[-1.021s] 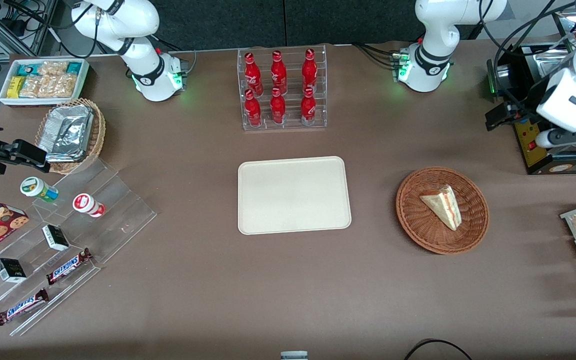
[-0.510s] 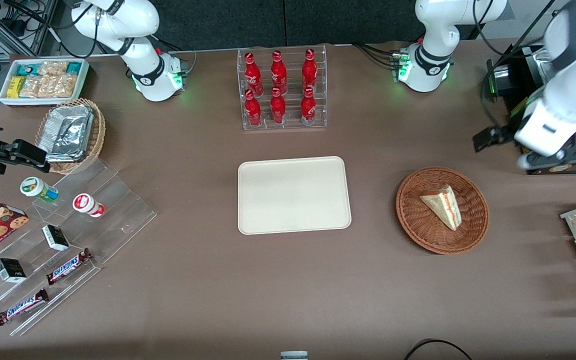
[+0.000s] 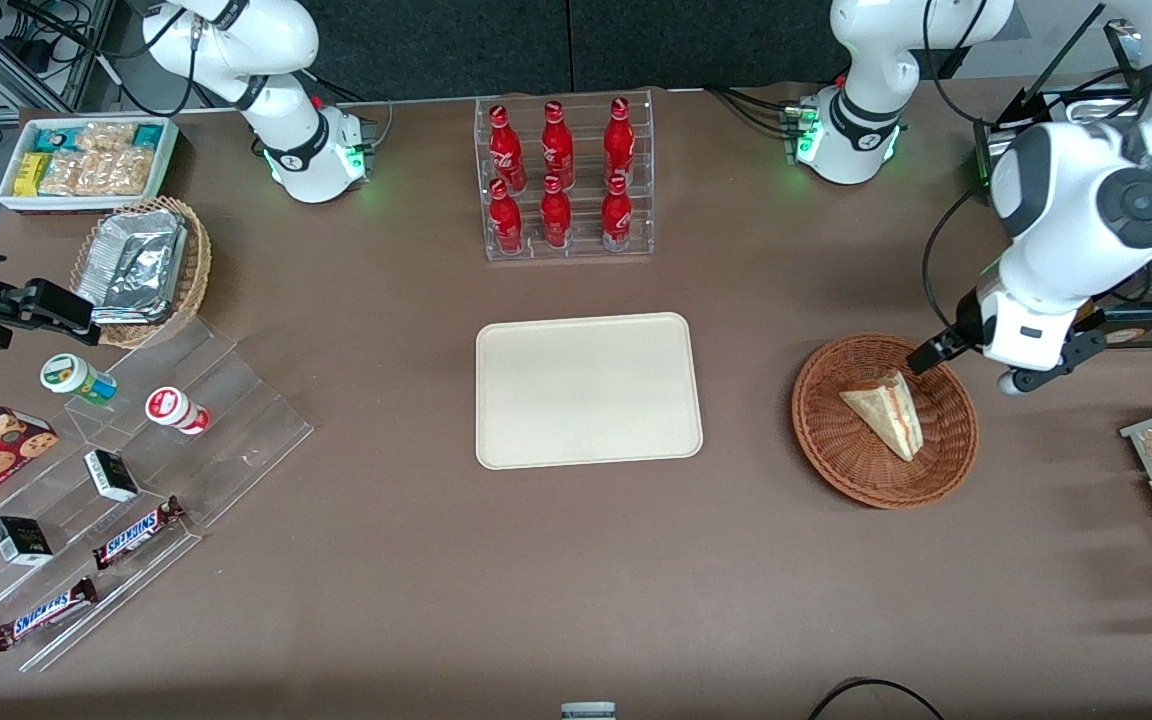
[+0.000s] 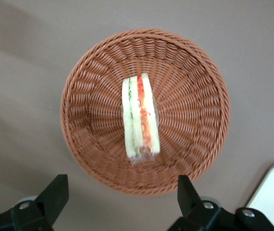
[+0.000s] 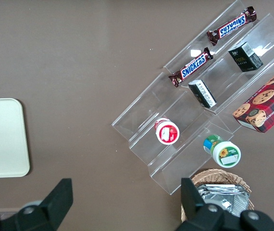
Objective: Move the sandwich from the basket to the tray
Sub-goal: 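Lower the left gripper and close it on the sandwich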
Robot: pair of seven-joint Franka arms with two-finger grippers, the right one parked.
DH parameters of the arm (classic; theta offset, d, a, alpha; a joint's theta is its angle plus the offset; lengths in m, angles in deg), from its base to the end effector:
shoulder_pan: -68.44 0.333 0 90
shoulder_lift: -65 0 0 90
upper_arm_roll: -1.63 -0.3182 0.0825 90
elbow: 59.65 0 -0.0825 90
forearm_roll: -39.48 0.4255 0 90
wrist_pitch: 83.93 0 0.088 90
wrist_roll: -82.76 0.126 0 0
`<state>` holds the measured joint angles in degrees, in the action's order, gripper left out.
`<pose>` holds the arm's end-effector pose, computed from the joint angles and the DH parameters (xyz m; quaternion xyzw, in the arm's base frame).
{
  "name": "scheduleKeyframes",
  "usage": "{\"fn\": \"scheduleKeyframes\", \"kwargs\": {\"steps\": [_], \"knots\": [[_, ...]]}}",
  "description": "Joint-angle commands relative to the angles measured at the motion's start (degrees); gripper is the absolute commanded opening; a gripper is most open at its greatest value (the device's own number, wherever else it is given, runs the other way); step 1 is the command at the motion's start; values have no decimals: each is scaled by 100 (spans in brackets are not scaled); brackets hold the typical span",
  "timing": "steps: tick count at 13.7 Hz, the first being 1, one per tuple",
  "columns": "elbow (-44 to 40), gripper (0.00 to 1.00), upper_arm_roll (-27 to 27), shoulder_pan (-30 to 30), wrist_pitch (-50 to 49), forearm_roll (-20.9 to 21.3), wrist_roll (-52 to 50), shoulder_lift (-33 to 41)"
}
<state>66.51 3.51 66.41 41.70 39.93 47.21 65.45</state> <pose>0.5602 -0.0379 0.3443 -0.9627 -0.2704 -0.0005 0.0034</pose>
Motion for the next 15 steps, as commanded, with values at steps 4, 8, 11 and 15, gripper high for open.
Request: {"fn": "scheduleKeyframes", "kwargs": {"steps": [4, 8, 11, 15], "knots": [[277, 100, 23, -25, 1129, 78, -611, -729], [278, 100, 32, -68, 1701, -9, -620, -1274], [304, 89, 23, -78, 1728, -18, -629, -1486], [278, 0, 23, -156, 1580, 8, -602, -1477]]}}
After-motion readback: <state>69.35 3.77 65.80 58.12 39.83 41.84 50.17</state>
